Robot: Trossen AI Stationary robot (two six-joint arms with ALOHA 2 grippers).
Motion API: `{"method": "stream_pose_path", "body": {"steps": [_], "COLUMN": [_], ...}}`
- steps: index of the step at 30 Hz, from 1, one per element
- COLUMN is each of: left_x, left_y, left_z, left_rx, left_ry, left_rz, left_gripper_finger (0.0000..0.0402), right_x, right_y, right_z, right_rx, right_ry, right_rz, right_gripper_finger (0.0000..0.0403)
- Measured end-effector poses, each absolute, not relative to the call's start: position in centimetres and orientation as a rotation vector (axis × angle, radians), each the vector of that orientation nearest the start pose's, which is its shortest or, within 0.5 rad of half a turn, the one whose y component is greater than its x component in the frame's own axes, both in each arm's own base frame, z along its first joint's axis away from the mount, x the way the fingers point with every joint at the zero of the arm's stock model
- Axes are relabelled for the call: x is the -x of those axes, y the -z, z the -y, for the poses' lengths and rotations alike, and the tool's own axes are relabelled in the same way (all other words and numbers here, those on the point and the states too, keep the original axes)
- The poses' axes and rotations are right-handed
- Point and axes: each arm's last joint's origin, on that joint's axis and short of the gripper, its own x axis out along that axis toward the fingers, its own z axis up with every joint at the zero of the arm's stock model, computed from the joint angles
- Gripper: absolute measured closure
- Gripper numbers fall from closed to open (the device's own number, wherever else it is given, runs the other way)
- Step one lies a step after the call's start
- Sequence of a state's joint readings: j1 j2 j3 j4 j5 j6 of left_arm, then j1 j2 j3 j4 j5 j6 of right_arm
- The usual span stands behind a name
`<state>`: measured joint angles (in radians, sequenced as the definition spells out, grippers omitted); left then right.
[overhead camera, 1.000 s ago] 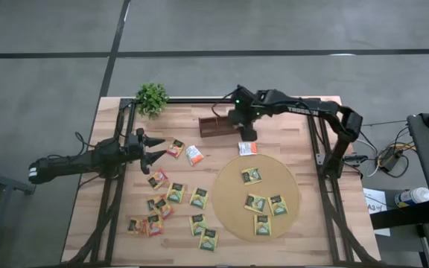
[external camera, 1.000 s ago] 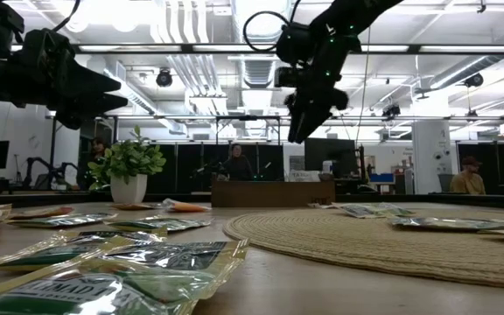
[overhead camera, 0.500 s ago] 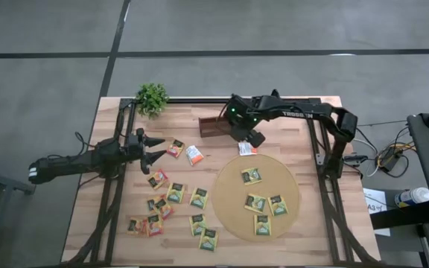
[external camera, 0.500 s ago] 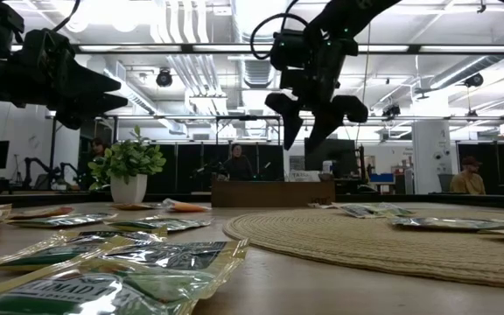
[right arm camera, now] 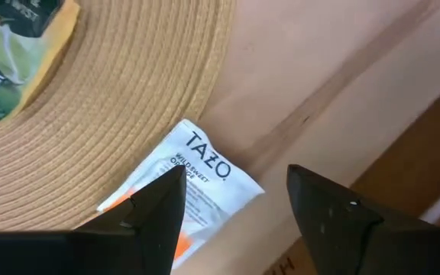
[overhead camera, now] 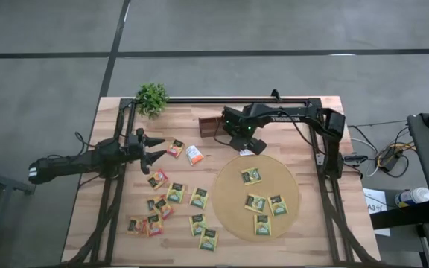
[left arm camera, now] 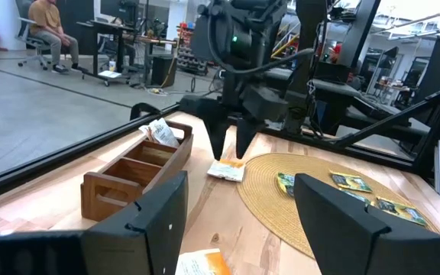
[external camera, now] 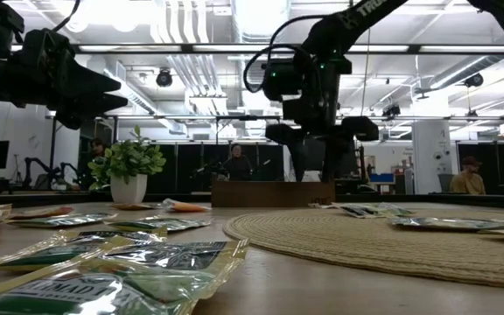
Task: Pick & Place Tea
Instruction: Put the white tea bag into the right section of the wooden organizer
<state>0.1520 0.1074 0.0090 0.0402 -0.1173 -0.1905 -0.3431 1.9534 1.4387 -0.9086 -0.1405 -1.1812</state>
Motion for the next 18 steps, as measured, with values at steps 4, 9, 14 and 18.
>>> {"method": "stream_pose_path", "body": {"steps": [4,9,14,18], "left_x": [-10.2,-10.2,-10.2,-10.2], "left_y": [-16.2,-16.2,-16.2,-16.2], "left_z": [-1.9,-1.9,-1.9,-1.9], "left_rx": [0.190,0.190,0.190,0.190], "left_ry": [-0.274,-0.273,-0.274,-0.273], "left_rz": [-0.033,-0.033,-0.033,-0.033], "left_gripper_finger": [0.0168,0.0168,0.0168,0.0168], "right_x": [-35.7,-35.9,-36.2,-36.2], "right_y": [-17.5,-16.2,-15.0,-14.3], "right_z": [12.2,12.2,12.1,12.1], "right_rx": [0.631,0.592,0.585,0.544], "right_ry": [-0.658,-0.662,-0.671,-0.663], "right_rz": [-1.280,-1.310,-1.336,-1.366], "right_gripper_finger": [0.0177,0.0177,0.0177,0.0192]}}
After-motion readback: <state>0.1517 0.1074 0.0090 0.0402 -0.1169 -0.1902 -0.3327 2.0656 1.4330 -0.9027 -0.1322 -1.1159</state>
